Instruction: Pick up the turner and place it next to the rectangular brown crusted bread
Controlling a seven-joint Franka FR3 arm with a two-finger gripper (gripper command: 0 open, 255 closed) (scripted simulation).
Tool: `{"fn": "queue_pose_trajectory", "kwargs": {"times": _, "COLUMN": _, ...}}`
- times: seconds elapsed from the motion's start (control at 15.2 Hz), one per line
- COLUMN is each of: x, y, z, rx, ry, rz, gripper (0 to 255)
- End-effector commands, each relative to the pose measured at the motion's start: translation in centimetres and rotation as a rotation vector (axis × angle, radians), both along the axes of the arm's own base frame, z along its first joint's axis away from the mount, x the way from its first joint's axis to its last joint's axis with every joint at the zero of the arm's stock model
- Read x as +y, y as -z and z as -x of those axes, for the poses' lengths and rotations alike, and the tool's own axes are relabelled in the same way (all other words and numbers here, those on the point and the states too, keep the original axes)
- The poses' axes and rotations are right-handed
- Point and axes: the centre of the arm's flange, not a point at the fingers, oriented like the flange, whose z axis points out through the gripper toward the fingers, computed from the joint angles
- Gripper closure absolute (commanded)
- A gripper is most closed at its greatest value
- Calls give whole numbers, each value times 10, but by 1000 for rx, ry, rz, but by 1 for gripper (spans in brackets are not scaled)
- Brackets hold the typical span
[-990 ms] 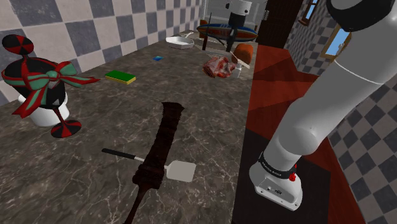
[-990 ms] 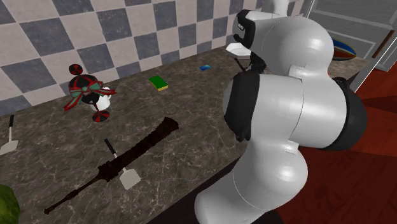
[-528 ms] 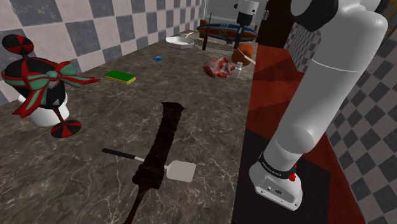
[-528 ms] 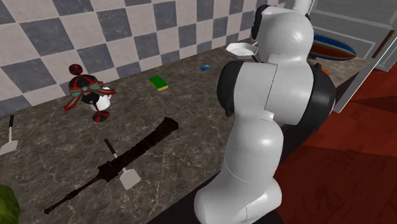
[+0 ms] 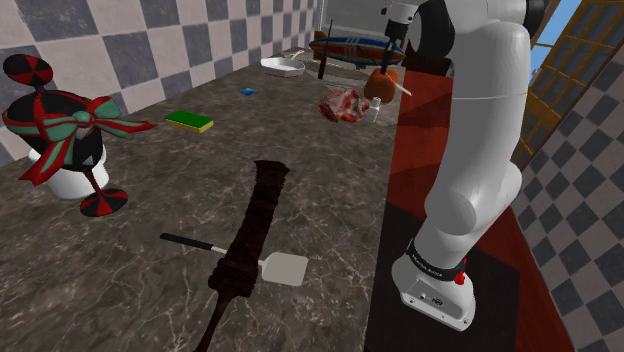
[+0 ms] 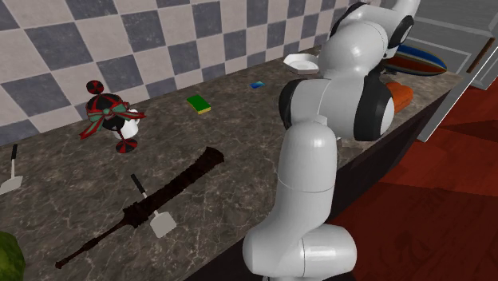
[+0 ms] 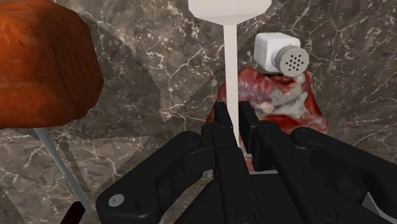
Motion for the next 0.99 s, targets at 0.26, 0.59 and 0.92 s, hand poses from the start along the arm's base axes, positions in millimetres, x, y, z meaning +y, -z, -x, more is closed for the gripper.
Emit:
{"fn": "queue_pose_trajectory", "kwargs": {"times": 0.26, "x": -10, "y": 27, "z": 1, "rx": -1, "ry": -3, "rz": -1, "gripper": 255}}
{"fn": "queue_pose_trajectory", "kwargs": {"times": 0.59, "x": -10, "y": 54, "z": 1, "rx": -1, "ry": -3, "rz": -1, "gripper": 255}}
{"fn": "queue_pose_trajectory", "kwargs": {"times": 0.92, "x": -10, "y": 80, "z": 1, "rx": -1, "ry": -3, "rz": -1, "gripper": 255}}
